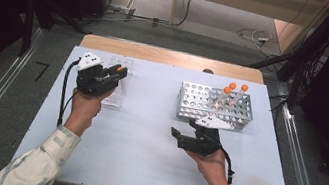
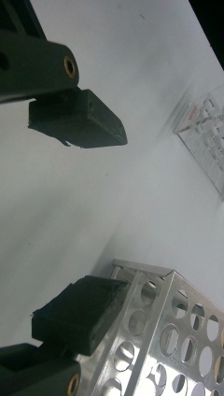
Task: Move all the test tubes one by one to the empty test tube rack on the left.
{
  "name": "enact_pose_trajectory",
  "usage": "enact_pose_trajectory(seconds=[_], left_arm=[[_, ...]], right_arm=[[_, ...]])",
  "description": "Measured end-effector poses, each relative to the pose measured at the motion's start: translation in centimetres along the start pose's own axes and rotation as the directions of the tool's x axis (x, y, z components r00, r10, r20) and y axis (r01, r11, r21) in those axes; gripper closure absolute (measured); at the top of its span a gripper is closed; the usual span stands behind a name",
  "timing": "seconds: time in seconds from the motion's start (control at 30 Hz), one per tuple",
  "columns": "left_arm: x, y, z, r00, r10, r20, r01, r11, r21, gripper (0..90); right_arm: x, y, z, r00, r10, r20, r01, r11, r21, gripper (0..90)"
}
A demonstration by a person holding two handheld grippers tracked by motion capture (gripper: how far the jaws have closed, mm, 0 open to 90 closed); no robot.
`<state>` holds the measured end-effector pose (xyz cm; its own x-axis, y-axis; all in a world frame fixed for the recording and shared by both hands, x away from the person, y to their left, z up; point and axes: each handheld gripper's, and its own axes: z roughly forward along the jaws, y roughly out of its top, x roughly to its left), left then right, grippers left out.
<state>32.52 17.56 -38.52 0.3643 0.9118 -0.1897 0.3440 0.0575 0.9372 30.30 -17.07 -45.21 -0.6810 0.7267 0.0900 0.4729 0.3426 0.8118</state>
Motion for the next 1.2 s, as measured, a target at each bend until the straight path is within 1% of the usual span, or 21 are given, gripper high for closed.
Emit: enact_pose_trajectory(seconds=[0.07,0.2,0.27,0.4,0.47,0.57,0.7,0.9,1.1,1.2], left_arm=[[0.3,0.3,0.0,0.9999,-0.005,-0.014,0.005,1.0,-0.008,70.2],[1.0,0.7,0.1,0.9987,0.008,-0.05,-0.008,0.9999,-0.013,70.2],[1.3,0.8,0.1,0.9979,0.005,-0.065,-0.006,0.9998,-0.017,70.2],[1.9,0.9,0.4,0.9944,0.024,-0.103,-0.026,0.9994,-0.025,70.1],[2.1,1.0,0.6,0.9928,0.02,-0.118,-0.024,0.9993,-0.028,70.1],[2.4,0.9,0.9,0.9914,0.014,-0.13,-0.017,0.9996,-0.024,70.2],[2.6,0.8,1.1,0.99,0.023,-0.139,-0.027,0.9993,-0.024,70.1],[2.6,0.5,1.5,0.9867,0.039,-0.157,-0.042,0.9991,-0.012,70.1],[2.8,-0.2,1.8,0.9862,0.047,-0.159,-0.046,0.9989,0.01,70.1],[2.9,-0.6,2.0,0.9859,0.045,-0.161,-0.044,0.9989,0.014,70.0]], right_arm=[[0.0,0.0,0.0,1.0,0.002,0.0,-0.002,1.0,0.0,24.1],[0.0,0.0,0.0,1.0,0.005,0.0,-0.005,1.0,-0.001,24.1],[0.0,0.0,0.0,1.0,0.005,0.0,-0.005,1.0,-0.001,24.1],[0.0,0.0,0.0,1.0,0.005,0.0,-0.005,1.0,0.001,24.1],[0.0,0.0,0.0,1.0,0.007,0.0,-0.007,1.0,0.001,24.1],[-0.1,0.0,0.0,1.0,0.009,0.0,-0.009,1.0,0.0,24.2],[-0.1,-0.1,-0.1,0.9999,0.011,-0.001,-0.011,1.0,0.002,24.2],[-0.1,0.0,-0.1,0.9999,0.012,0.003,-0.012,1.0,0.0,24.3],[-0.1,-0.1,-0.1,1.0,0.009,0.003,-0.009,1.0,0.002,24.3],[-0.1,-0.1,0.0,1.0,0.006,0.003,-0.006,1.0,0.003,24.3]])
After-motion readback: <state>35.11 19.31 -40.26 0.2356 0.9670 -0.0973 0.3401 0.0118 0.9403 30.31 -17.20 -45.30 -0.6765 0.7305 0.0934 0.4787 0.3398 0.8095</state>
